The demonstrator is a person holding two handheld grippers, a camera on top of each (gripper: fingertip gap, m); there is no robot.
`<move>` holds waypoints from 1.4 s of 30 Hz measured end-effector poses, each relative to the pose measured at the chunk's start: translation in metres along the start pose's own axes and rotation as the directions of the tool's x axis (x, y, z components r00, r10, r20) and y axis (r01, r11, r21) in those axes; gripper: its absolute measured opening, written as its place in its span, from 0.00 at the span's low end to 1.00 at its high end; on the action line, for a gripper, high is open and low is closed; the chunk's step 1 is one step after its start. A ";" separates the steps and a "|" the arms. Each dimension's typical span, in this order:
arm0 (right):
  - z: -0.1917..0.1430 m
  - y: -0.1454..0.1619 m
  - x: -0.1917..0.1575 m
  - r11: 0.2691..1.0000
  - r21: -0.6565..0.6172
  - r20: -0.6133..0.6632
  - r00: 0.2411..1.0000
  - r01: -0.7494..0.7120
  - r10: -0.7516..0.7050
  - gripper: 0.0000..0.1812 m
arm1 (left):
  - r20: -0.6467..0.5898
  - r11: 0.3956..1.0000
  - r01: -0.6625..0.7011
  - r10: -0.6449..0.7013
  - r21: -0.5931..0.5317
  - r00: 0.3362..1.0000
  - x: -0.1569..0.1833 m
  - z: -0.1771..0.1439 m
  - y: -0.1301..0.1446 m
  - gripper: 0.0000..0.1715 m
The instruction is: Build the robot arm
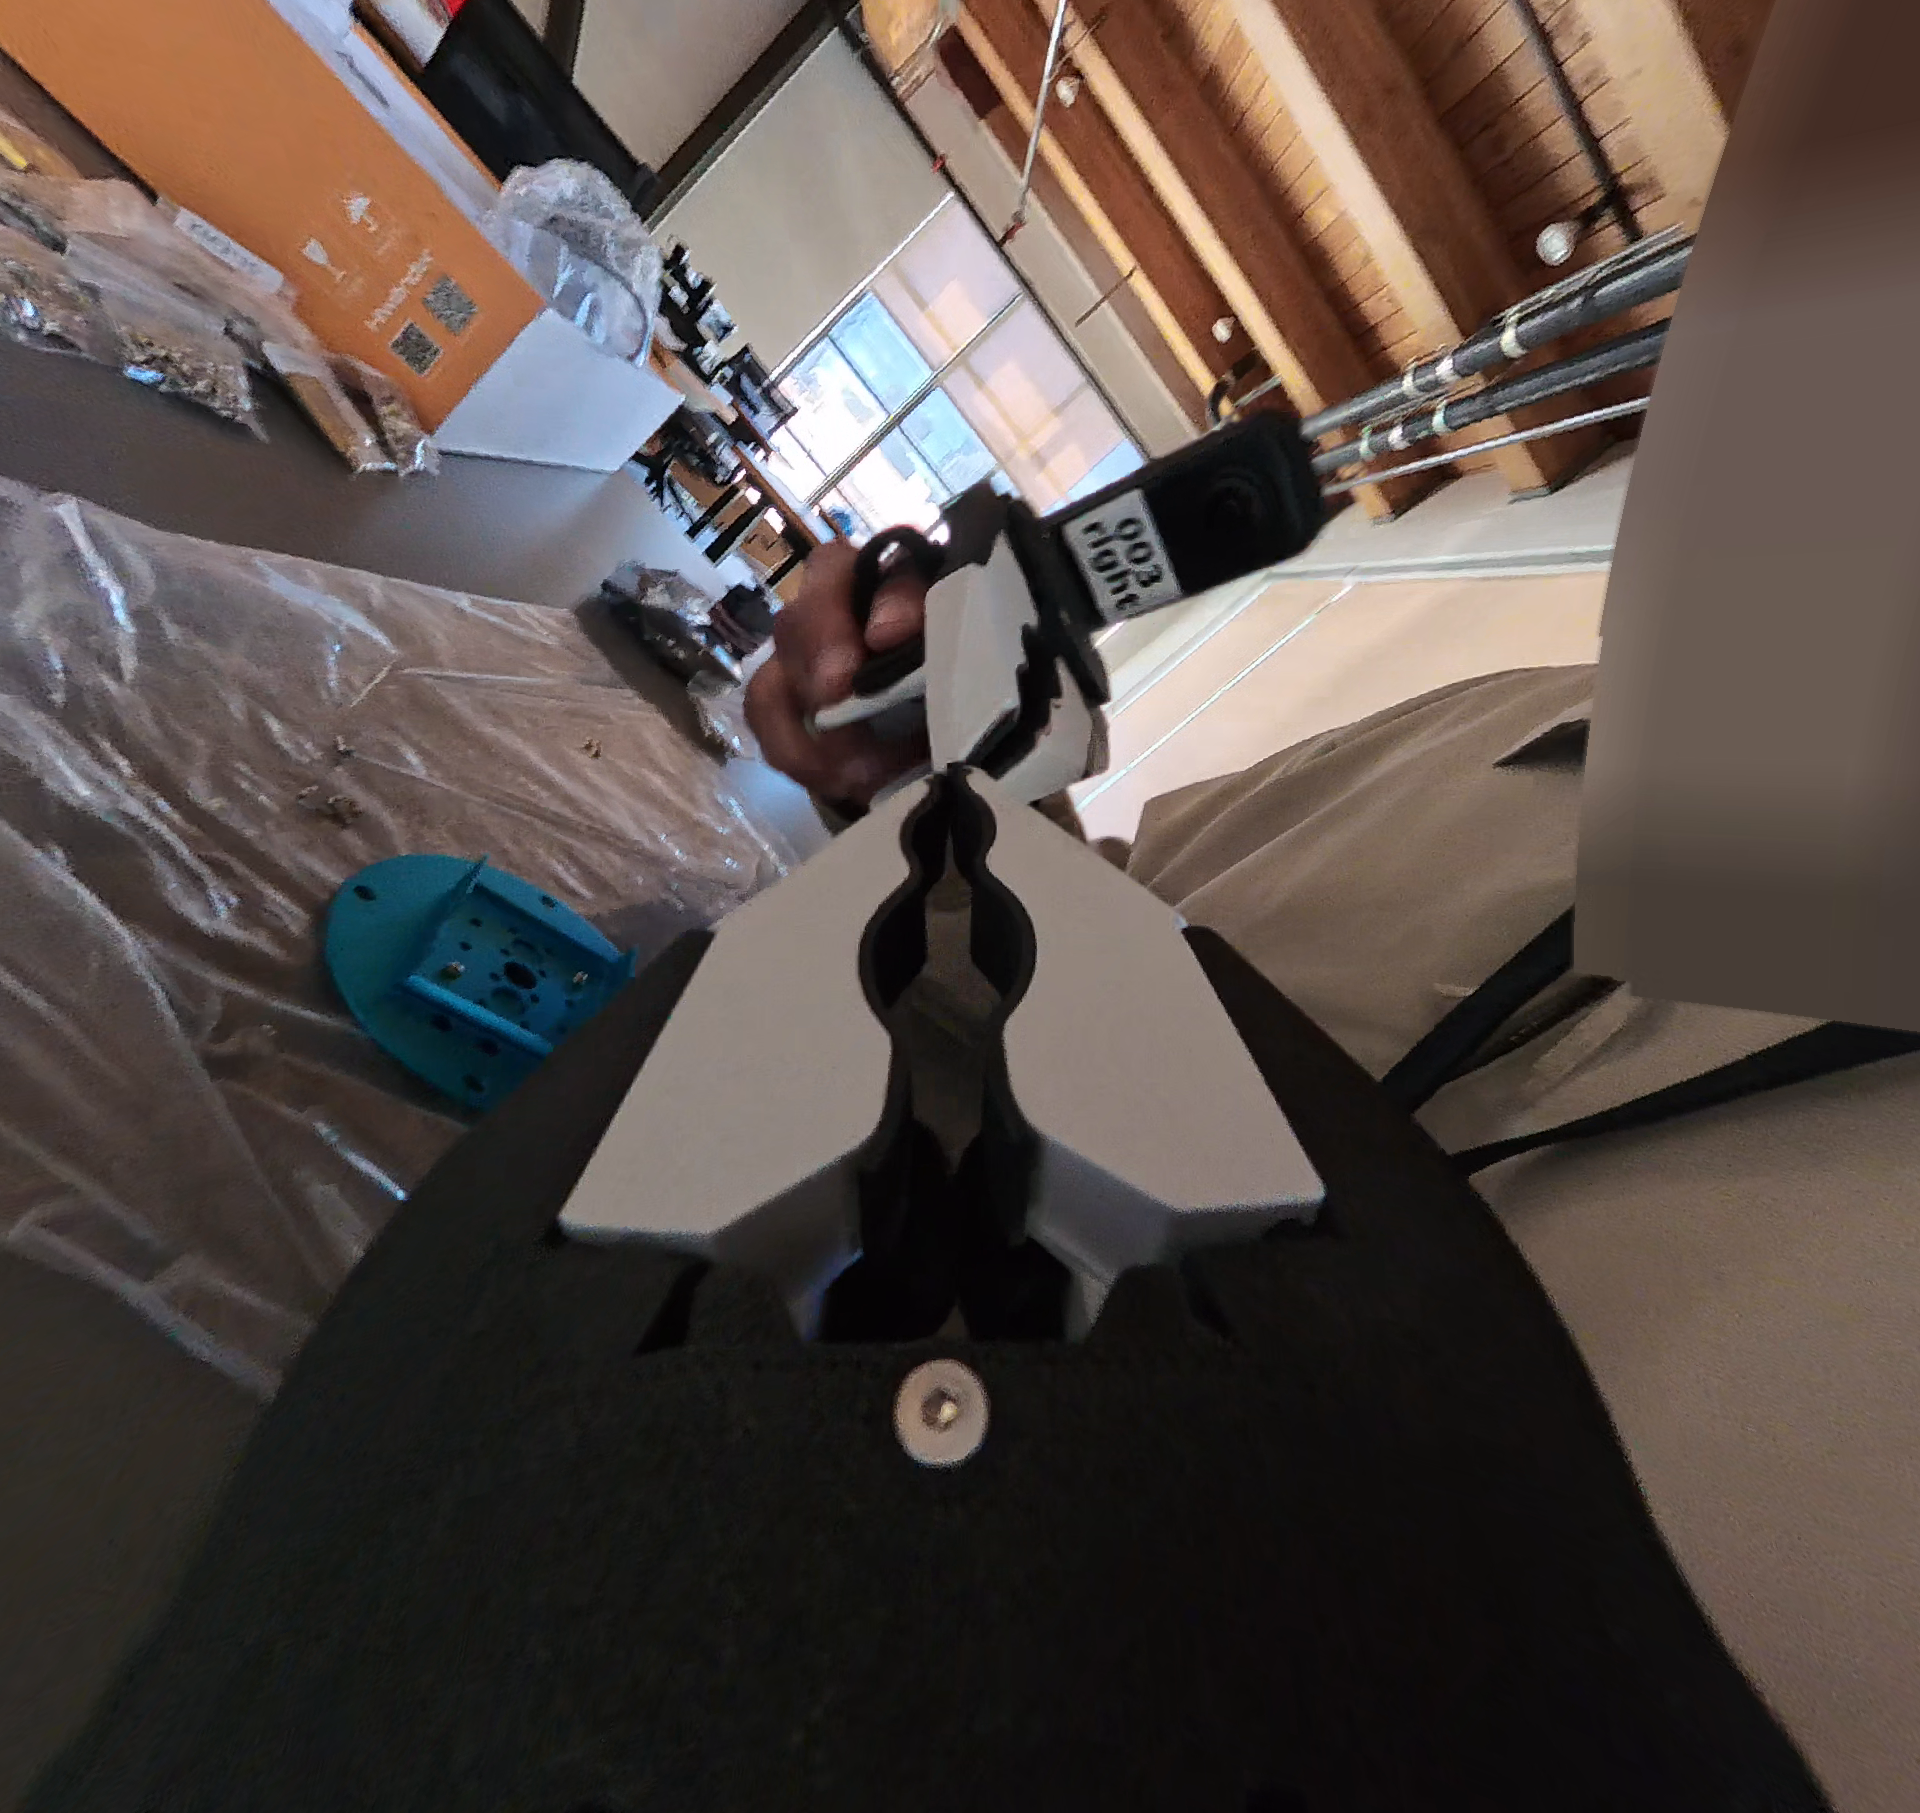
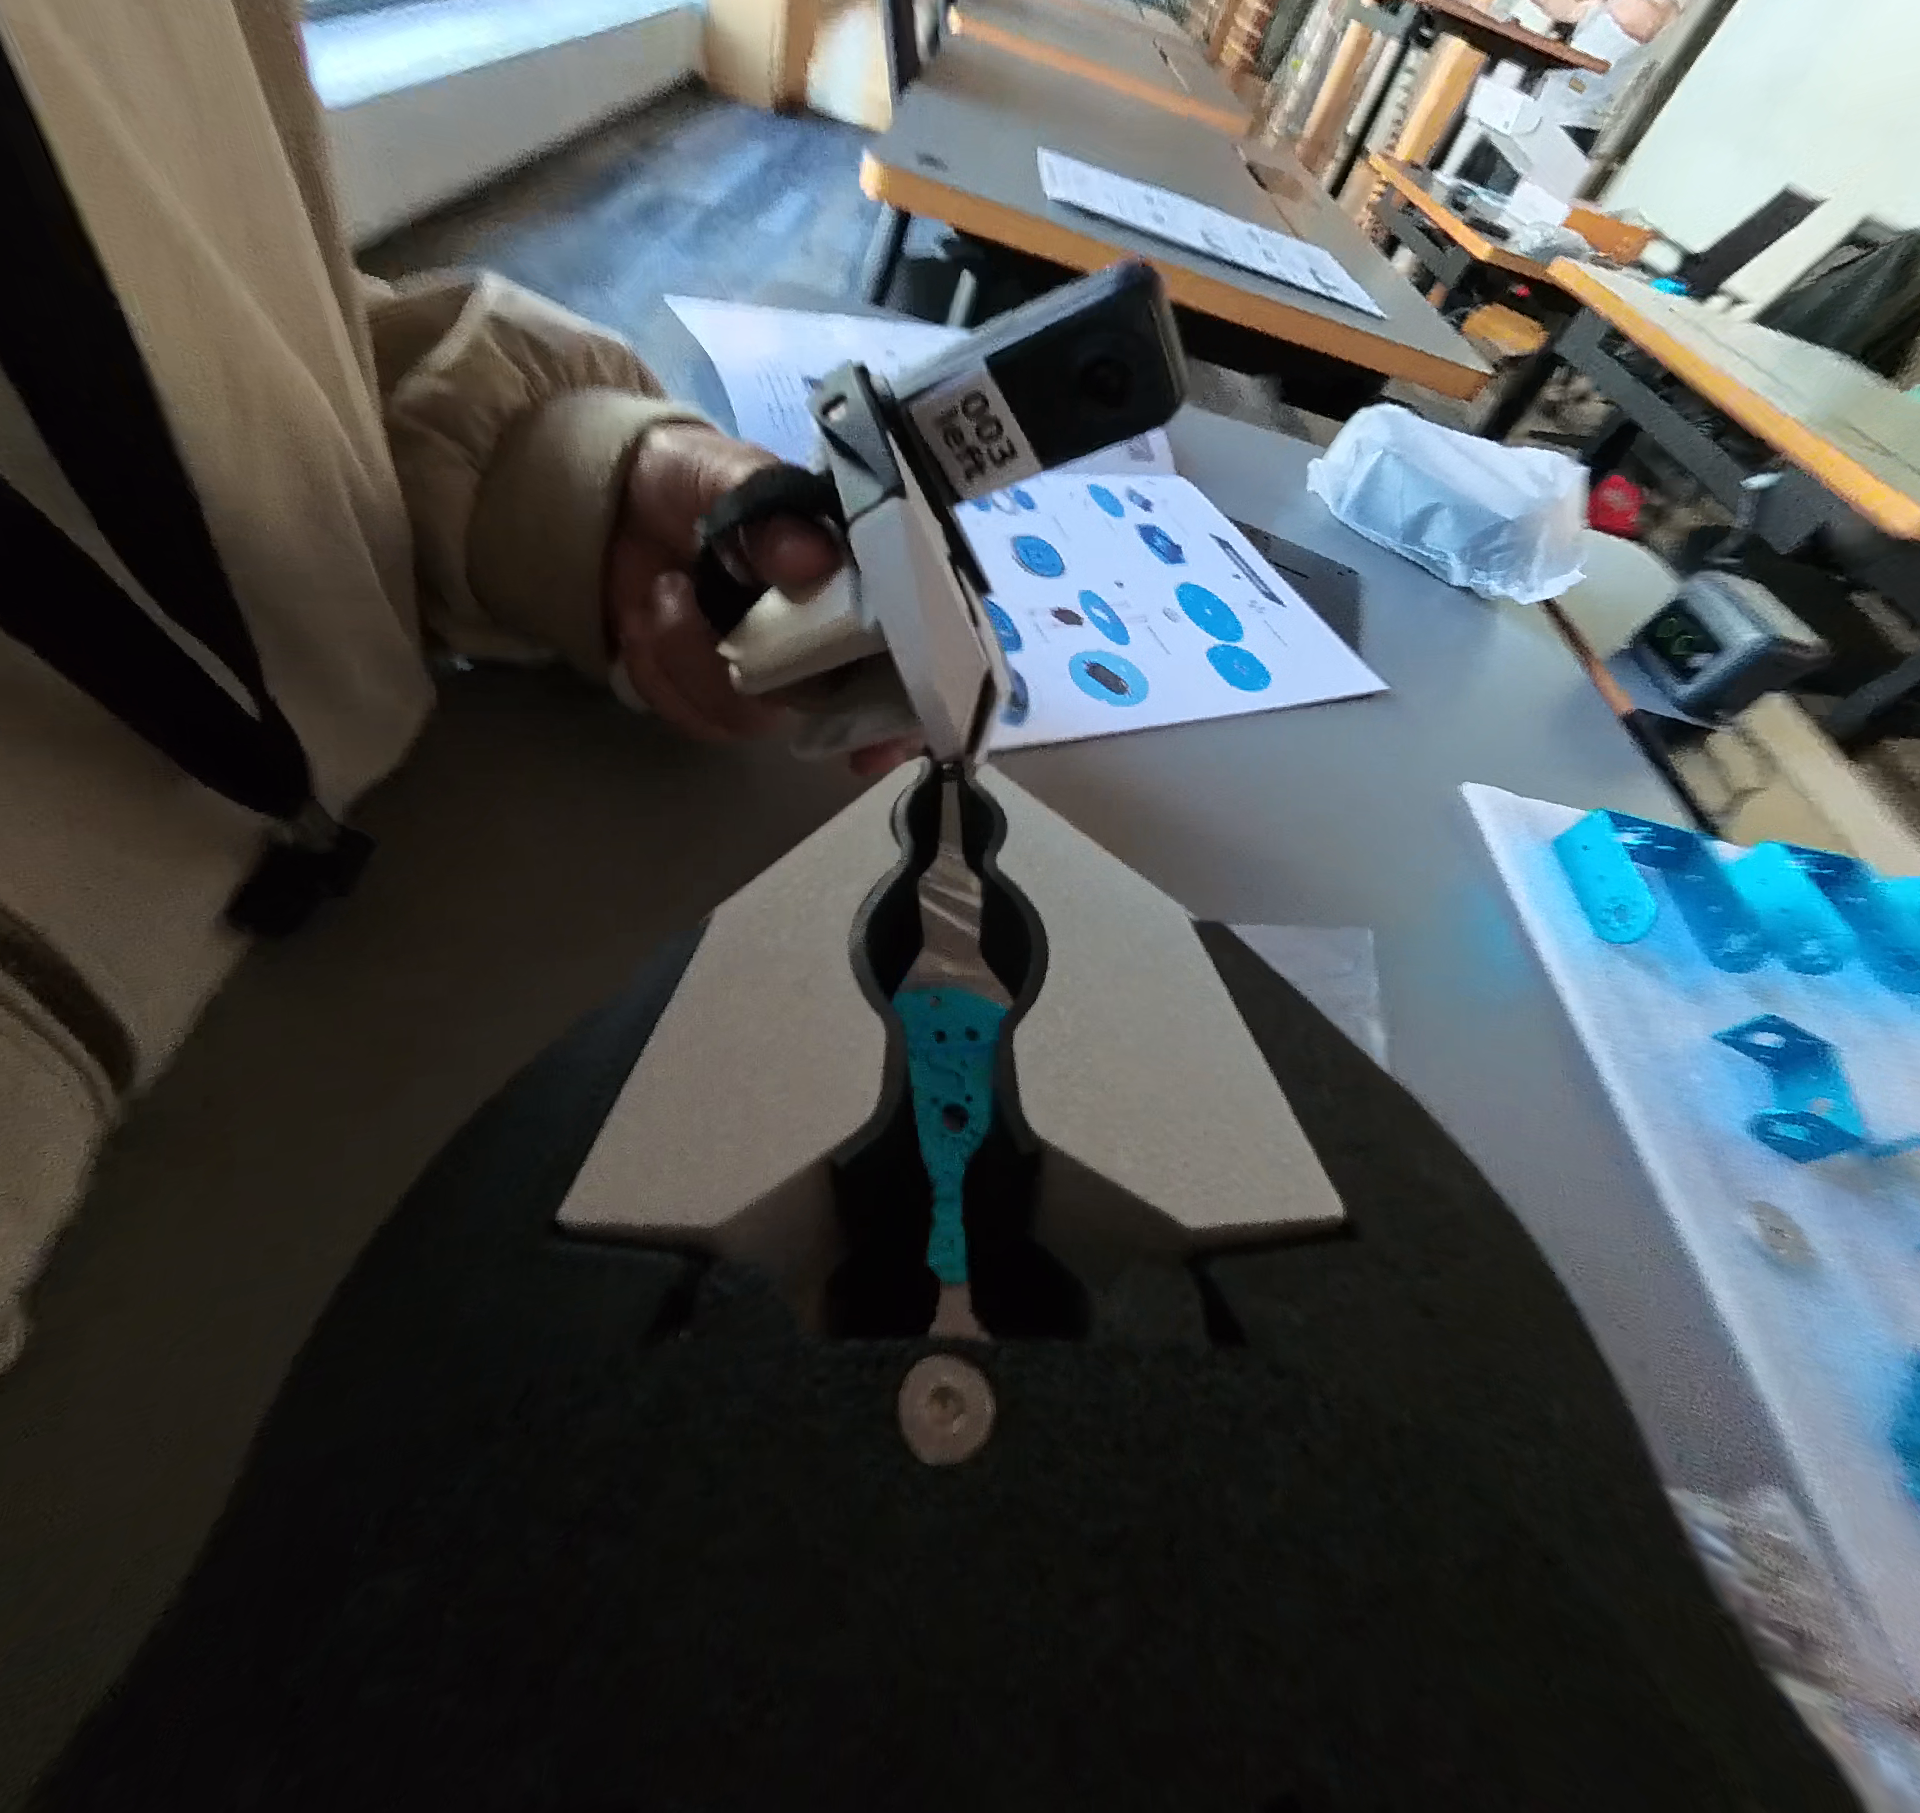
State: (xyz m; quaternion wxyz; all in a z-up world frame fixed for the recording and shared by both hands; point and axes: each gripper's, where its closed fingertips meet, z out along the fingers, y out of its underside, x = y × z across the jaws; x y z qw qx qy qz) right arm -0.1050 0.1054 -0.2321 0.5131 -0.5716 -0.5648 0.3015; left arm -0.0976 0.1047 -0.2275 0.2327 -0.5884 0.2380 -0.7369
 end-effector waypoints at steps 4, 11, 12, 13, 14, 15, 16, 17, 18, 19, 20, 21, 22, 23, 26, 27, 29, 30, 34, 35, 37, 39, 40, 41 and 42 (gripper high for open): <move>-0.003 -0.001 0.000 0.960 0.069 0.128 0.957 -0.271 0.261 0.04 | -0.006 0.997 -0.073 0.073 0.002 0.997 0.002 0.001 -0.001 0.00; -0.014 0.036 0.021 0.927 0.001 0.022 0.927 -0.375 0.375 0.00 | 0.236 0.964 -0.242 0.261 -0.108 0.936 -0.028 -0.012 -0.004 0.00; -0.016 0.047 0.023 0.921 -0.044 0.006 0.922 -0.387 0.387 0.00 | 0.288 0.946 -0.280 0.317 -0.161 0.904 -0.036 -0.016 -0.002 0.00; -0.018 0.056 0.025 0.910 -0.088 -0.011 0.914 -0.404 0.405 0.01 | 0.326 0.924 -0.312 0.372 -0.223 0.869 -0.043 -0.019 0.002 0.00; -0.021 0.068 0.029 0.898 -0.140 -0.051 0.909 -0.416 0.413 0.00 | 0.358 0.899 -0.336 0.423 -0.280 0.833 -0.049 -0.022 0.006 0.00; -0.022 0.079 0.027 0.889 -0.197 -0.070 0.910 -0.413 0.408 0.01 | 0.389 0.874 -0.358 0.471 -0.328 0.792 -0.055 -0.026 0.008 0.01; -0.023 0.087 0.021 0.880 -0.247 -0.063 0.913 -0.406 0.403 0.02 | 0.415 0.851 -0.379 0.512 -0.364 0.752 -0.060 -0.029 0.009 0.02; -0.022 0.094 0.016 0.871 -0.289 -0.065 0.916 -0.398 0.397 0.02 | 0.425 0.833 -0.397 0.543 -0.386 0.725 -0.062 -0.030 0.010 0.02; -0.020 0.099 0.013 0.865 -0.319 -0.082 0.920 -0.387 0.382 0.02 | 0.422 0.820 -0.410 0.561 -0.399 0.712 -0.062 -0.030 0.012 0.02; -0.017 0.101 0.007 0.866 -0.331 -0.076 0.925 -0.375 0.372 0.02 | 0.415 0.813 -0.416 0.570 -0.407 0.709 -0.061 -0.028 0.014 0.02; -0.013 0.102 0.002 0.867 -0.344 -0.069 0.930 -0.362 0.361 0.02 | 0.409 0.810 -0.418 0.573 -0.411 0.710 -0.060 -0.026 0.016 0.03; -0.011 0.105 0.002 0.868 -0.358 -0.085 0.937 -0.345 0.338 0.02 | 0.400 0.808 -0.415 0.574 -0.418 0.714 -0.060 -0.025 0.018 0.03; -0.009 0.106 0.002 0.873 -0.367 -0.092 0.946 -0.322 0.311 0.03 | 0.391 0.805 -0.405 0.573 -0.432 0.720 -0.060 -0.023 0.021 0.05; -0.008 0.106 0.002 0.877 -0.373 -0.087 0.953 -0.302 0.292 0.07 | 0.386 0.800 -0.389 0.572 -0.457 0.723 -0.063 -0.023 0.024 0.07; -0.010 0.102 0.001 0.875 -0.372 -0.039 0.947 -0.310 0.319 0.22 | 0.375 0.772 -0.333 0.577 -0.542 0.726 -0.076 -0.025 0.036 0.14; -0.010 0.101 -0.002 0.868 -0.371 -0.009 0.936 -0.330 0.352 0.28 | 0.380 0.767 -0.312 0.574 -0.561 0.725 -0.080 -0.026 0.039 0.15; -0.011 0.105 0.002 0.859 -0.402 -0.022 0.941 -0.318 0.338 0.26 | 0.405 0.774 -0.272 0.554 -0.572 0.727 -0.088 -0.027 0.040 0.14; -0.014 0.105 0.006 0.866 -0.392 -0.036 0.946 -0.310 0.322 0.23 | 0.421 0.781 -0.256 0.544 -0.569 0.726 -0.091 -0.027 0.038 0.14; -0.030 0.110 0.029 0.845 -0.328 -0.106 0.905 -0.423 0.412 0.14 | 0.448 0.806 -0.196 0.492 -0.558 0.747 -0.096 -0.026 0.036 0.12; -0.030 0.115 0.028 0.833 -0.346 -0.106 0.900 -0.432 0.423 0.17 | 0.443 0.800 -0.174 0.482 -0.574 0.756 -0.096 -0.026 0.040 0.12; -0.026 0.113 0.016 0.845 -0.347 -0.050 0.907 -0.408 0.418 0.19 | 0.422 0.785 -0.156 0.475 -0.599 0.772 -0.095 -0.025 0.046 0.12; -0.023 0.110 0.006 0.859 -0.345 -0.014 0.917 -0.378 0.398 0.27 | 0.420 0.787 -0.146 0.464 -0.599 0.780 -0.093 -0.025 0.047 0.14; -0.023 0.113 0.003 0.860 -0.373 -0.013 0.929 -0.348 0.370 0.33 | 0.419 0.788 -0.137 0.456 -0.600 0.785 -0.092 -0.025 0.048 0.15; -0.022 0.119 0.002 0.861 -0.401 -0.023 0.942 -0.314 0.334 0.39 | 0.416 0.785 -0.132 0.453 -0.605 0.788 -0.092 -0.026 0.049 0.16; -0.020 0.123 0.000 0.862 -0.421 -0.022 0.953 -0.283 0.303 0.46 | 0.412 0.781 -0.132 0.455 -0.610 0.790 -0.092 -0.025 0.051 0.16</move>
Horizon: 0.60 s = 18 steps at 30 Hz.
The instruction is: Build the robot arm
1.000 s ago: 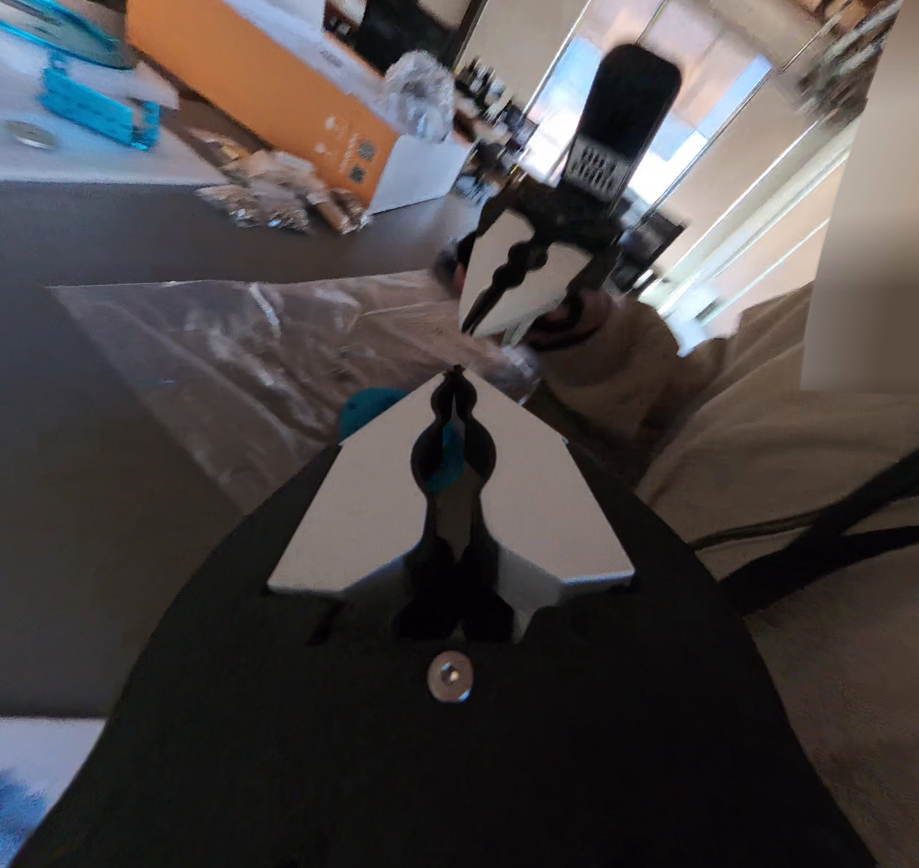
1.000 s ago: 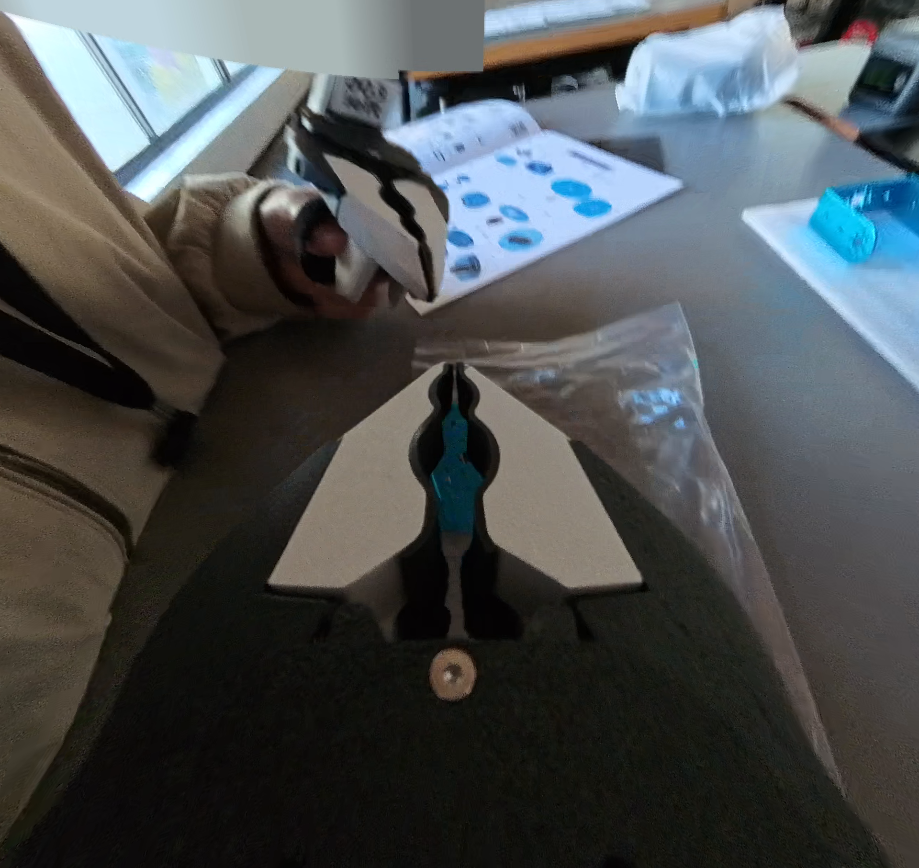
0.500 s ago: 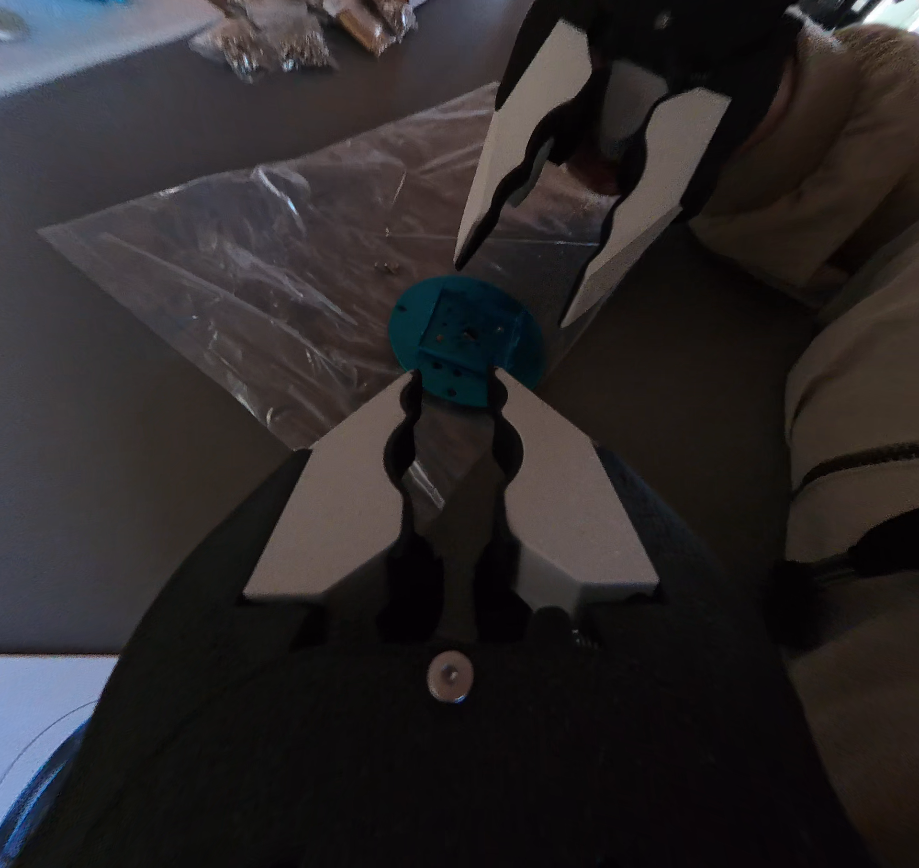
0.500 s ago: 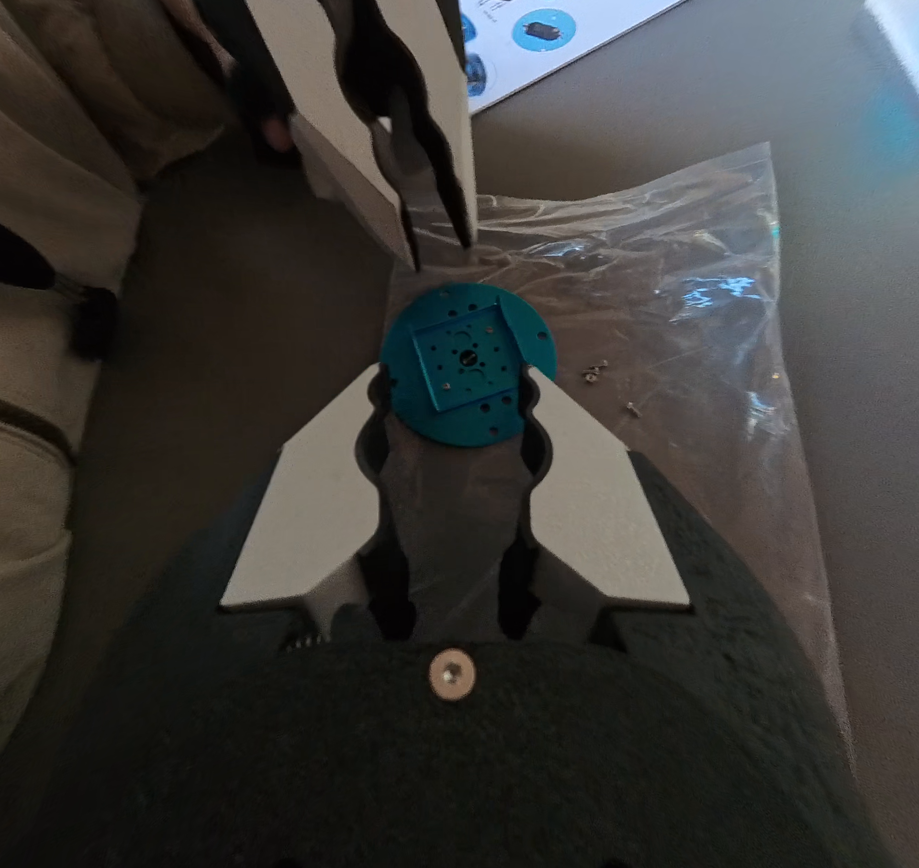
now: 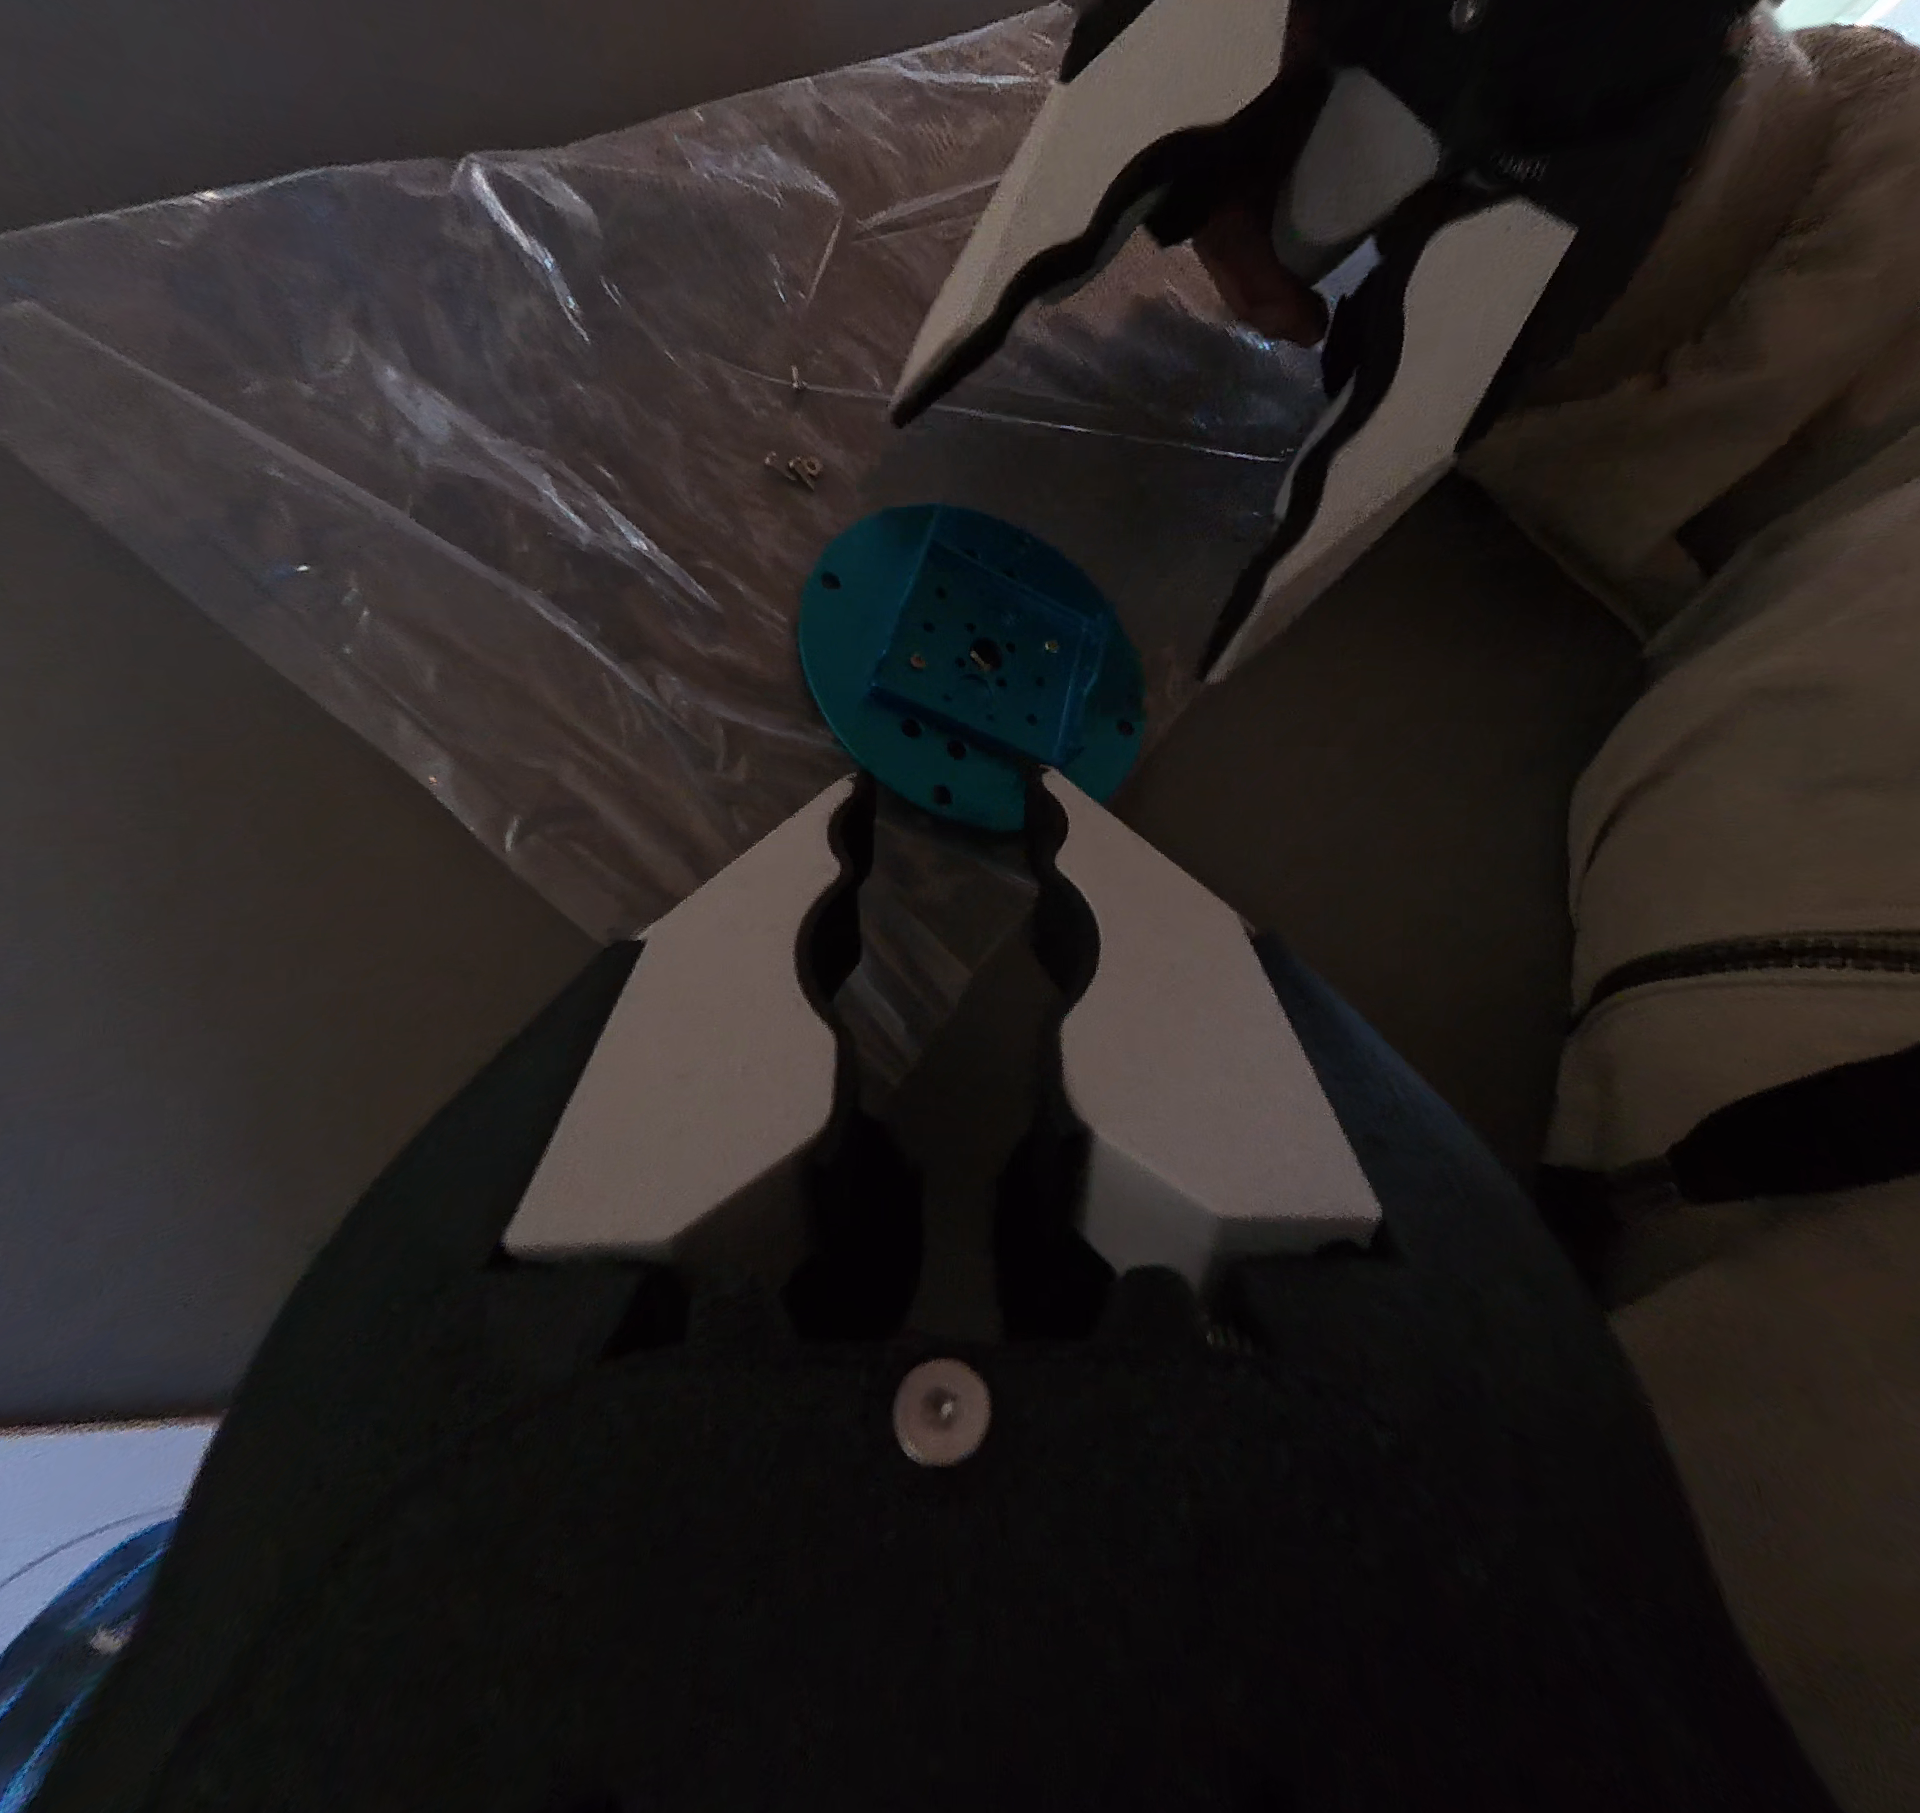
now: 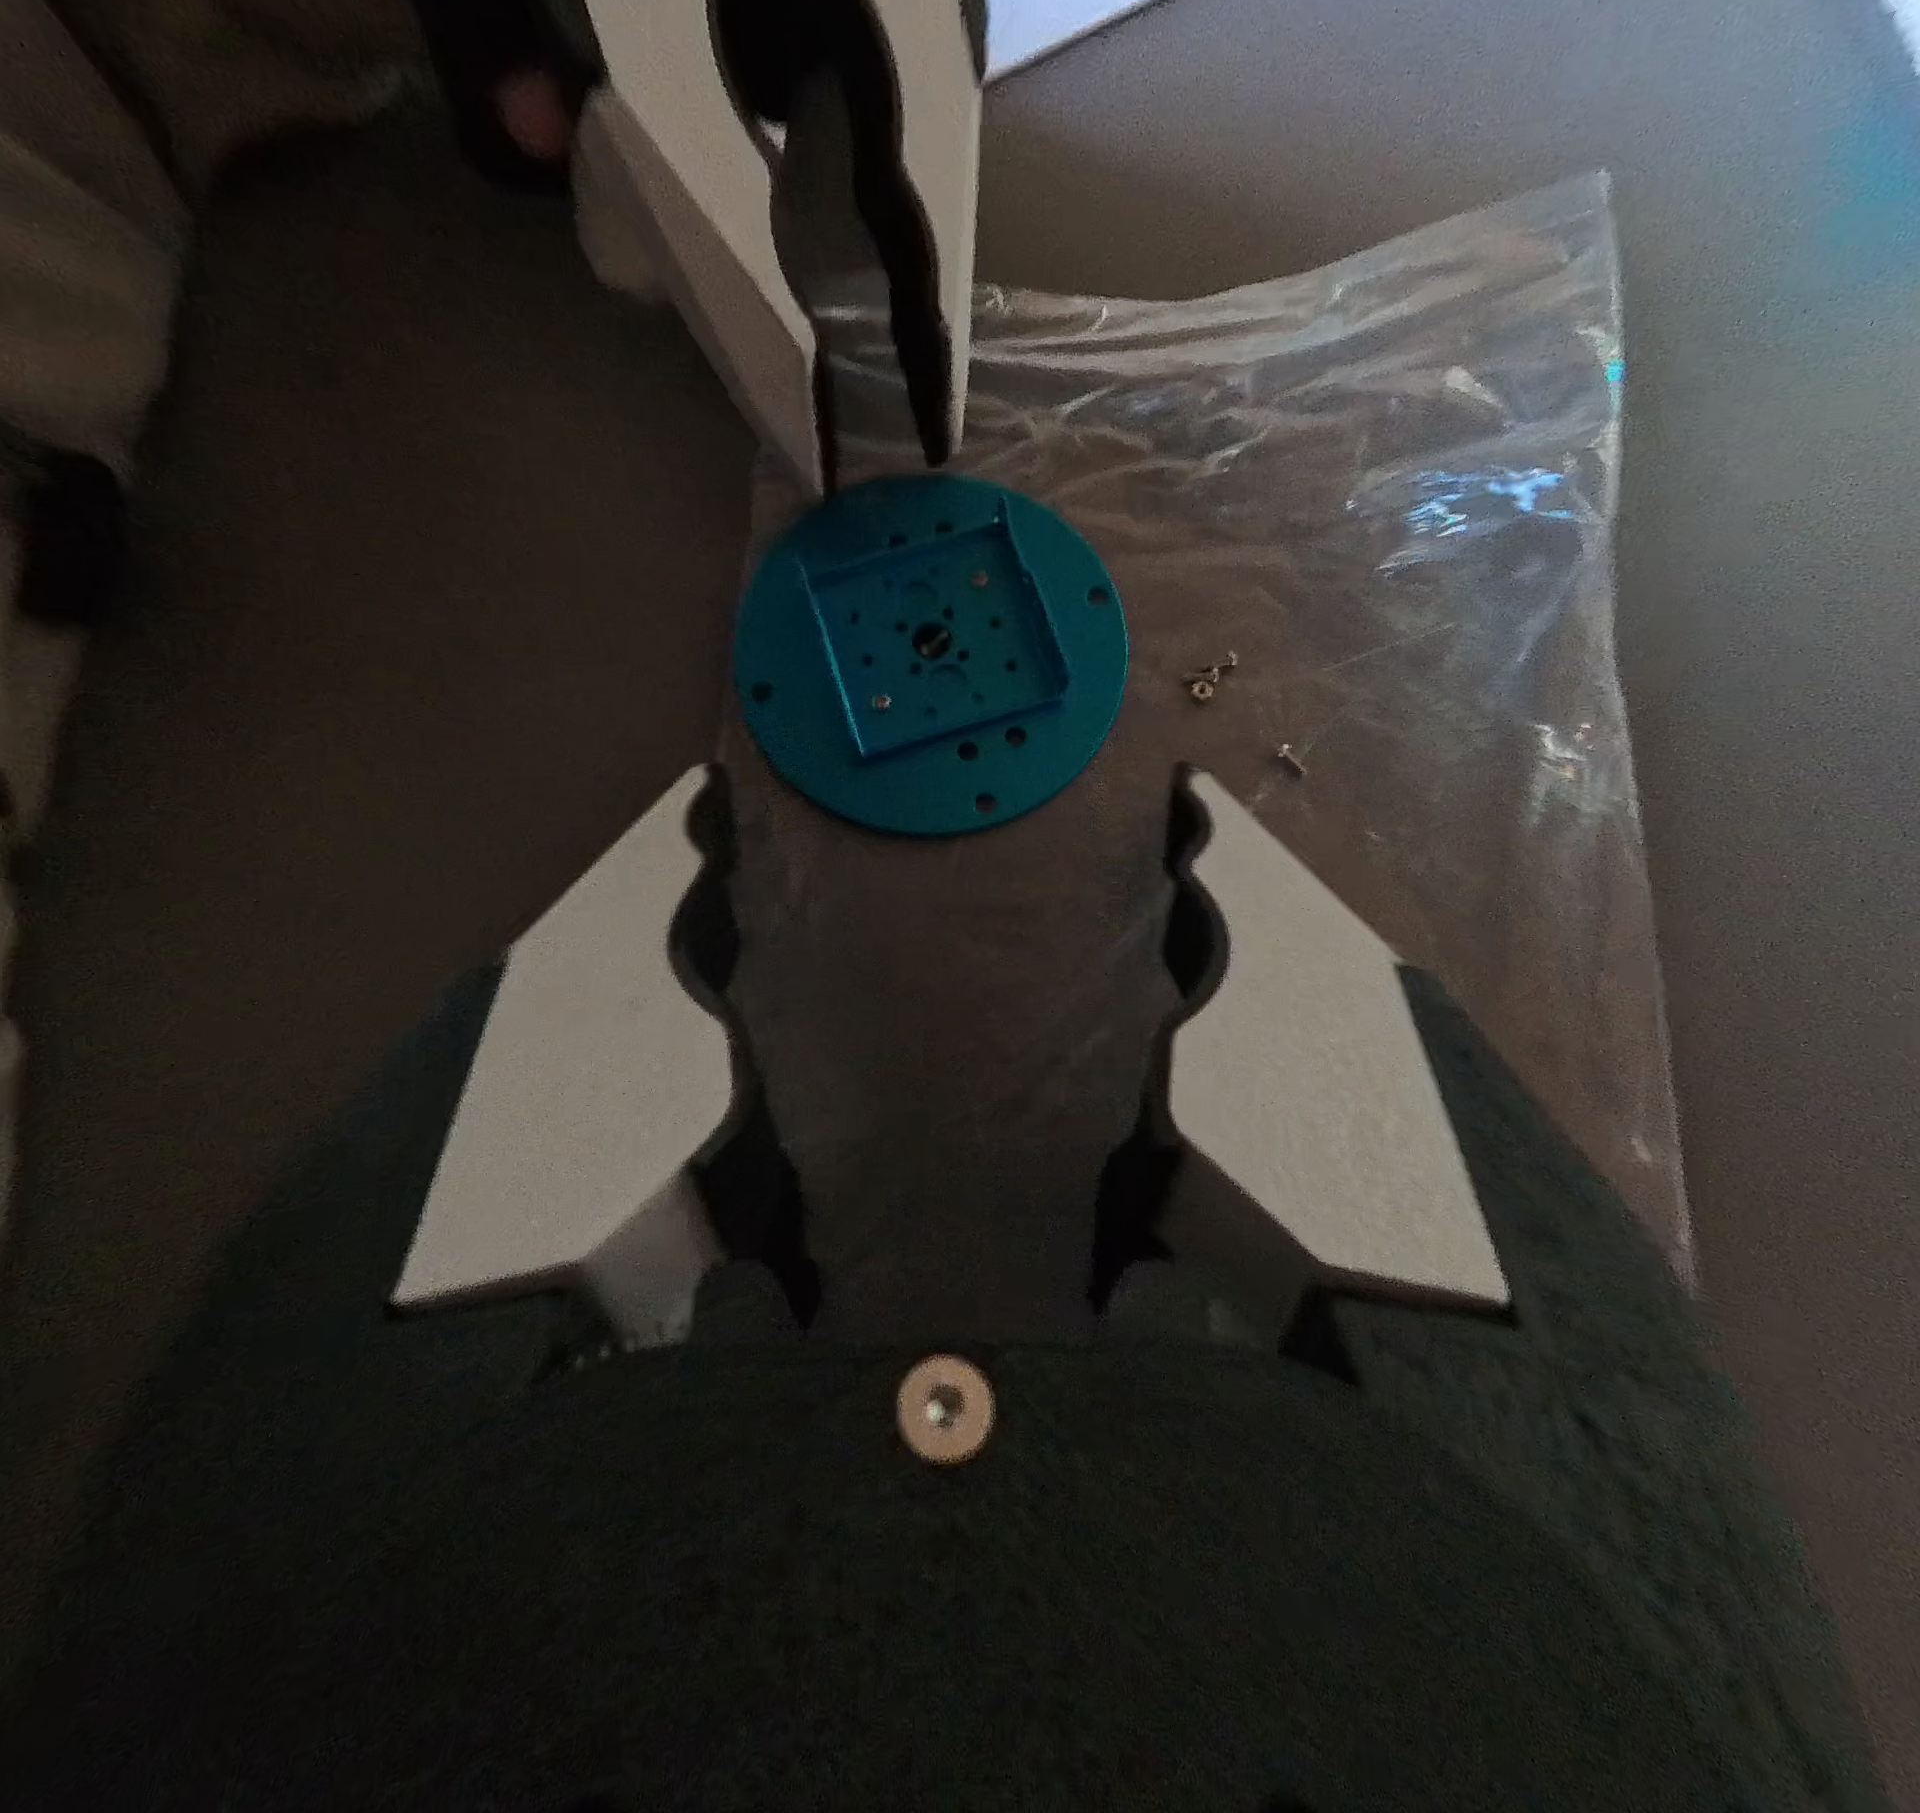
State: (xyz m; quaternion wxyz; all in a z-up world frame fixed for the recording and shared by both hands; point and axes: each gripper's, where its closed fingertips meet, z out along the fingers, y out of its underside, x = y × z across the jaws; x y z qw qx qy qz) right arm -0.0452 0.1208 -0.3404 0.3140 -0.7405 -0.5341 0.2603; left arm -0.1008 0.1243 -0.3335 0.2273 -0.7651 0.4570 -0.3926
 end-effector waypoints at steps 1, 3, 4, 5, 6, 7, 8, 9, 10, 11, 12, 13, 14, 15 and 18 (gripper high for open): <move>0.005 0.002 -0.002 1.000 -0.017 0.001 1.000 0.020 -0.020 0.50 | -0.002 1.000 -0.002 0.002 -0.006 1.000 0.001 0.001 0.001 0.16; 0.012 -0.001 -0.006 0.999 -0.017 0.013 1.000 0.029 -0.028 0.54 | -0.008 1.000 -0.001 0.001 -0.018 1.000 0.003 0.005 0.002 0.16; 0.015 -0.003 -0.005 1.000 -0.014 0.001 1.000 0.016 -0.016 0.53 | -0.019 1.000 0.003 -0.004 -0.014 1.000 0.005 0.006 0.001 0.16; 0.016 -0.004 -0.001 1.000 -0.015 -0.024 1.000 0.016 -0.016 0.49 | -0.035 1.000 0.014 -0.015 -0.009 0.999 0.008 0.007 0.000 0.16; 0.017 -0.003 0.000 0.999 -0.019 -0.035 0.999 0.034 -0.035 0.48 | -0.046 0.999 0.032 -0.032 0.002 0.998 0.009 0.008 -0.003 0.17; 0.017 -0.003 -0.001 0.998 -0.017 -0.045 0.997 0.056 -0.056 0.47 | -0.057 0.998 0.054 -0.053 0.019 0.997 0.010 0.008 -0.006 0.17; 0.016 -0.003 -0.003 0.998 -0.009 -0.042 0.997 0.063 -0.064 0.44 | -0.072 0.996 0.079 -0.076 0.033 0.994 0.010 0.008 -0.009 0.17; 0.016 -0.002 -0.003 0.998 -0.008 -0.050 0.997 0.058 -0.059 0.44 | -0.086 0.994 0.102 -0.098 0.038 0.991 0.011 0.008 -0.010 0.17; 0.015 -0.002 -0.003 0.998 -0.007 -0.056 0.997 0.061 -0.062 0.44 | -0.095 0.992 0.118 -0.113 0.041 0.989 0.010 0.007 -0.011 0.16; 0.014 -0.002 -0.004 0.997 -0.004 -0.063 0.995 0.074 -0.074 0.44 | -0.090 0.991 0.128 -0.124 0.045 0.988 0.008 0.007 -0.012 0.16; 0.013 -0.003 -0.004 0.995 0.001 -0.073 0.993 0.095 -0.095 0.44 | -0.077 0.990 0.132 -0.128 0.047 0.989 0.005 0.006 -0.013 0.16; 0.012 -0.003 -0.004 0.993 0.008 -0.088 0.989 0.120 -0.119 0.44 | -0.066 0.990 0.134 -0.131 0.047 0.989 0.001 0.006 -0.013 0.16; 0.011 -0.004 -0.004 0.990 0.014 -0.106 0.984 0.144 -0.141 0.44 | -0.064 0.990 0.137 -0.134 0.044 0.989 -0.001 0.006 -0.015 0.16; 0.011 -0.005 -0.005 0.985 0.020 -0.119 0.979 0.169 -0.165 0.44 | -0.075 0.989 0.143 -0.140 0.036 0.987 -0.001 0.007 -0.016 0.16; 0.009 -0.008 -0.006 0.973 0.034 -0.146 0.964 0.229 -0.222 0.44 | -0.155 0.983 0.186 -0.183 0.005 0.971 0.004 0.013 -0.017 0.16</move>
